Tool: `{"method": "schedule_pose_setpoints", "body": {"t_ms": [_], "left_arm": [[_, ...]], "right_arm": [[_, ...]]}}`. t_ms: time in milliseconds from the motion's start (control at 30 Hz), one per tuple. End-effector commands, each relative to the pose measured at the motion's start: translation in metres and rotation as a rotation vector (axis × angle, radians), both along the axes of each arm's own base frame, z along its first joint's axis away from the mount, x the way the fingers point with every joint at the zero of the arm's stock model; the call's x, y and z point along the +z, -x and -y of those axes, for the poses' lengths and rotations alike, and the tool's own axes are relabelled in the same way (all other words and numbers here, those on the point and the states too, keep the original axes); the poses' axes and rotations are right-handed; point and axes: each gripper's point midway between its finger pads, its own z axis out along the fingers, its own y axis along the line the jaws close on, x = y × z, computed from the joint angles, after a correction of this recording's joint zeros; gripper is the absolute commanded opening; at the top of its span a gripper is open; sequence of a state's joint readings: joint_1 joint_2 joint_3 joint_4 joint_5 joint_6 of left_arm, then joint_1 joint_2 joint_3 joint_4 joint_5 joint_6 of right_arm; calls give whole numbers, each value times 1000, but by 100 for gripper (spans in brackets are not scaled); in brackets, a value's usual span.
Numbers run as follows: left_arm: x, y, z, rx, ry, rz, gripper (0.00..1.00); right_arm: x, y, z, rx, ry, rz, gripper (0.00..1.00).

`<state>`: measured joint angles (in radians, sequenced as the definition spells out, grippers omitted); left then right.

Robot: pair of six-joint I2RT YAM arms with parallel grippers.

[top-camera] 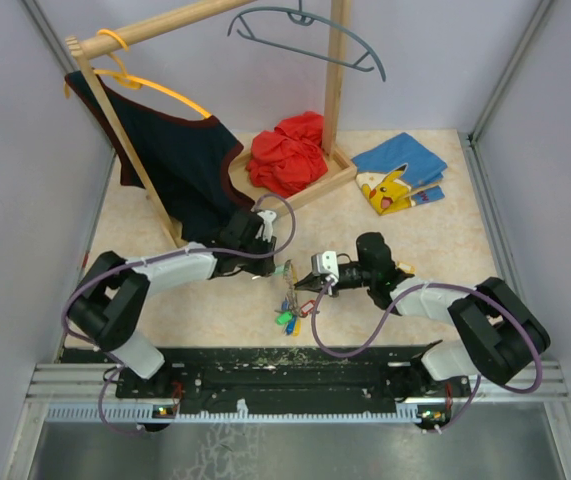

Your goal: Put the keys on the keyring

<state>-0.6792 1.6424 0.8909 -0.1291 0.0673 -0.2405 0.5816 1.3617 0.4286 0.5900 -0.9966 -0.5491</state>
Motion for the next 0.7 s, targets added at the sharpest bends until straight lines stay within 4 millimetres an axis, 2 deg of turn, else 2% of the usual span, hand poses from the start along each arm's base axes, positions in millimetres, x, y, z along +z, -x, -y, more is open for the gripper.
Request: {"method": "schedule_pose_setpoints", "body": {"t_ms": [0,367,667], "left_arm": [[26,-2,5,-4,91,100,34],[11,-1,-9,-113,-1,185,35],[5,1,1,-194,30,203,33]], "right_arm": [[31,-9,-6,19,-64,71,0],[32,-9,-6,21,-67,69,0],[33,-8,-6,25,-70,68,0]]}}
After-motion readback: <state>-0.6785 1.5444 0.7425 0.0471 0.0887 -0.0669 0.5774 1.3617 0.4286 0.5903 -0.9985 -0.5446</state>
